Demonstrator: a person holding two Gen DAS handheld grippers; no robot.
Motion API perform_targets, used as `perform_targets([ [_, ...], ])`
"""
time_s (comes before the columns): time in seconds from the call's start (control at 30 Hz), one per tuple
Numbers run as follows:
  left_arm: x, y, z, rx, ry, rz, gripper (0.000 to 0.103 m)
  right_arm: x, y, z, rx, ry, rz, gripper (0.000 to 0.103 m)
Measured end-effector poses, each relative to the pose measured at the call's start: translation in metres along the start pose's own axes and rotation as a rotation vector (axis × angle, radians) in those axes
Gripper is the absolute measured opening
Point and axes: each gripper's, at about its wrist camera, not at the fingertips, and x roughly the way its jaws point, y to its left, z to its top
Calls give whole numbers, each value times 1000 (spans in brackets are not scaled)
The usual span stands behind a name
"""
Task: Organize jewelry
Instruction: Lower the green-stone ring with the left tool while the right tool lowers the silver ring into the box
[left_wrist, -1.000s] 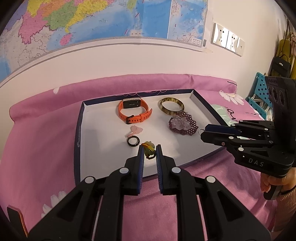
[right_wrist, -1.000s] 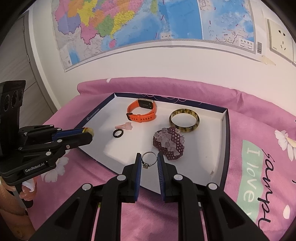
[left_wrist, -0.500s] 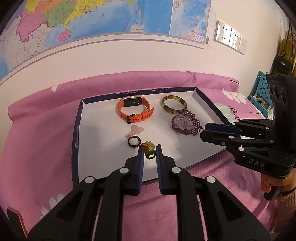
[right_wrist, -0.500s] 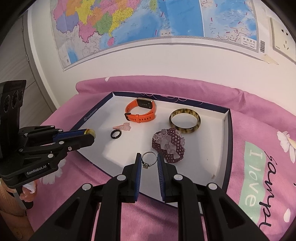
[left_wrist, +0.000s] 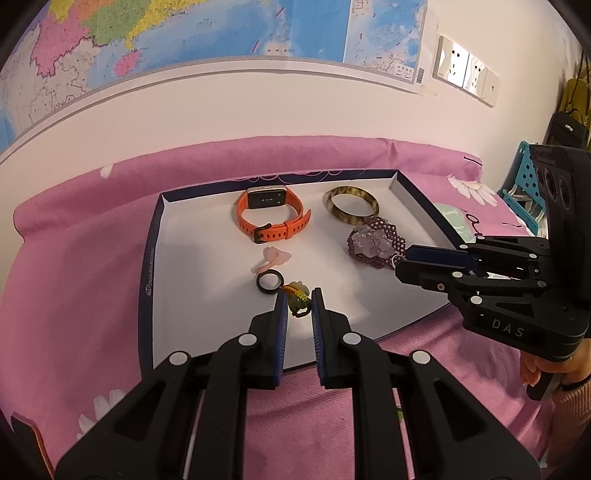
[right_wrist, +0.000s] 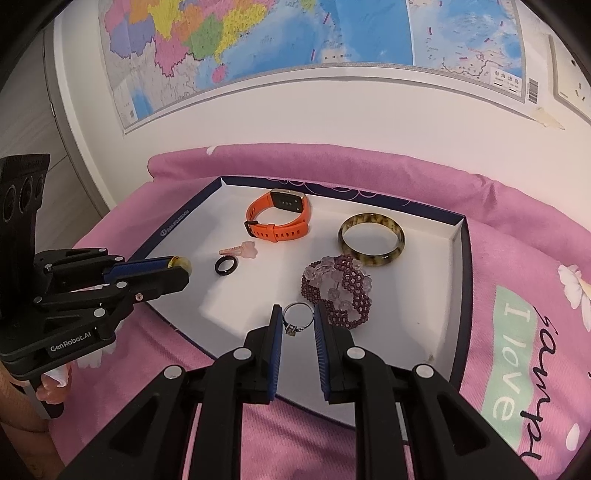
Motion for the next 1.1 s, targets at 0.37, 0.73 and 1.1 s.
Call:
perform_targets([
  [0.37, 8, 3, 2, -2, 15, 5, 13, 5, 1, 1, -2, 16, -8, 16],
  [0.73, 12, 3, 3, -3, 24, 7, 13, 9, 0, 2, -2, 27, -11, 16],
  [1.1, 16, 5, 4, -6, 33, 13, 13, 13, 0, 4, -3, 34, -16, 16],
])
